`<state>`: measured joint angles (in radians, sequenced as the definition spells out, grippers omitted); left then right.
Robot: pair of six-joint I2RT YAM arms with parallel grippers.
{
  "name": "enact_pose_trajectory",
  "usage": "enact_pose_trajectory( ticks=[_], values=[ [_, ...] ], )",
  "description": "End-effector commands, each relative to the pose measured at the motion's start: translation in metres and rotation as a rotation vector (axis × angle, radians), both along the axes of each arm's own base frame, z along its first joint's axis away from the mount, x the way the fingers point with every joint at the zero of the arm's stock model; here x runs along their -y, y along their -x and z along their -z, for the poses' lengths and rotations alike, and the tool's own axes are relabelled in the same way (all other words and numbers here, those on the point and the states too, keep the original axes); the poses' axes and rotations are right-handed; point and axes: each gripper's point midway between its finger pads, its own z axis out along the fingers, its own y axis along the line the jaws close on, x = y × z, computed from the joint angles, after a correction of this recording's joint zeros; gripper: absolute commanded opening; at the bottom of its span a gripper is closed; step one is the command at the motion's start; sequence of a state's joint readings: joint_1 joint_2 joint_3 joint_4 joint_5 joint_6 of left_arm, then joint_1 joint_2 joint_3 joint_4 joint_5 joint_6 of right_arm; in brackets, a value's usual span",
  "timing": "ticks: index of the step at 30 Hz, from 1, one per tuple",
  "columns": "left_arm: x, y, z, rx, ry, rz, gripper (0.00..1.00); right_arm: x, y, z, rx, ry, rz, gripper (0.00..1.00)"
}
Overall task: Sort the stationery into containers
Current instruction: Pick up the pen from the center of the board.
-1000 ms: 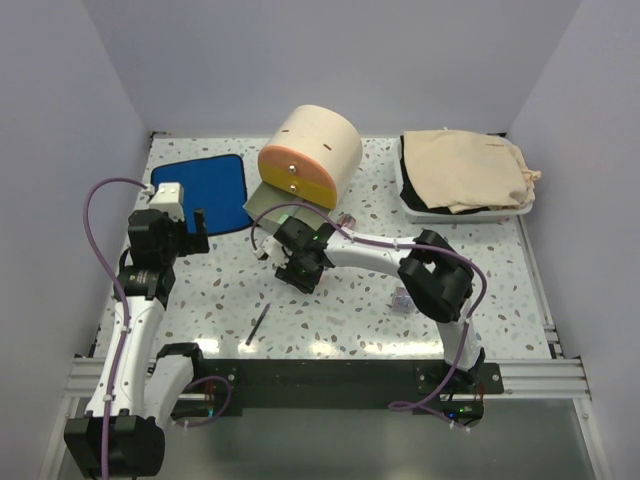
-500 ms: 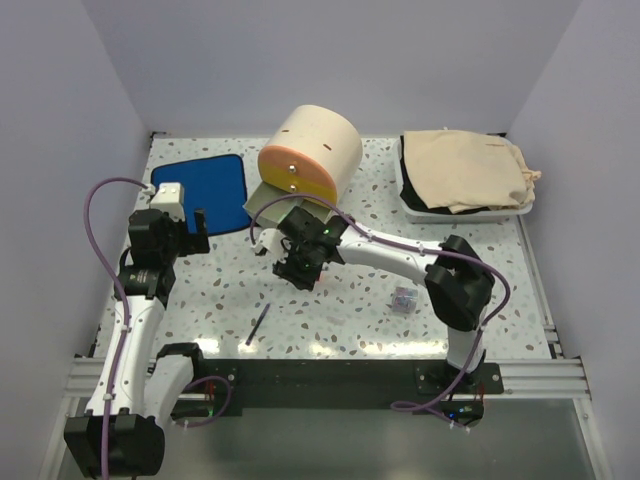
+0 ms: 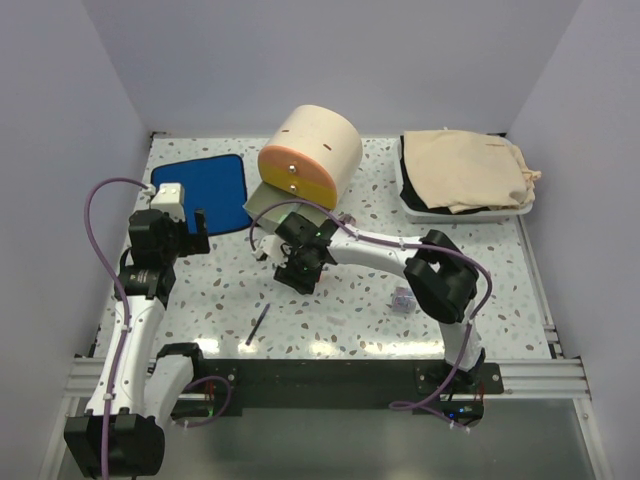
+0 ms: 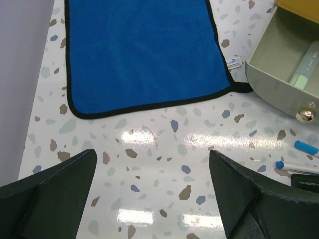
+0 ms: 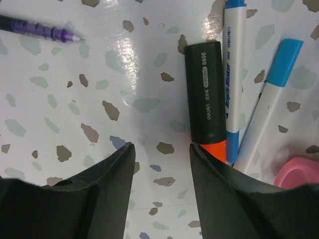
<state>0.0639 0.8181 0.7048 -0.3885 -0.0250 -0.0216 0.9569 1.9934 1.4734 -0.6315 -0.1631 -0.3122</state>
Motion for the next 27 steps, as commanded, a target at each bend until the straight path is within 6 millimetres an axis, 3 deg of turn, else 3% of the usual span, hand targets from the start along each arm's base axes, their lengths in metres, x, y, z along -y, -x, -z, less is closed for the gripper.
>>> enact_pose_trajectory(
  ticks=[1, 8, 15, 24, 27],
  values=[
    [0.003, -0.004, -0.003, 0.021, -0.003, 0.023, 1.00, -0.009, -0.022, -0.018, 0.070, -0.047, 0.009, 0.52],
    [0.004, -0.005, -0.003, 0.021, -0.003, 0.028, 1.00, -0.011, -0.028, -0.029, 0.099, -0.069, 0.001, 0.55],
    [0.004, -0.005, -0.002, 0.018, -0.001, 0.027, 1.00, -0.003, -0.030, 0.004, 0.036, 0.014, -0.006, 0.54],
    [0.004, -0.006, -0.002, 0.017, -0.002, 0.028, 1.00, 0.002, -0.029, 0.022, 0.028, 0.060, -0.013, 0.52],
    [0.004, -0.006, 0.000, 0.012, -0.001, 0.027, 1.00, 0.007, -0.027, 0.026, 0.023, 0.076, -0.011, 0.44]
  ],
)
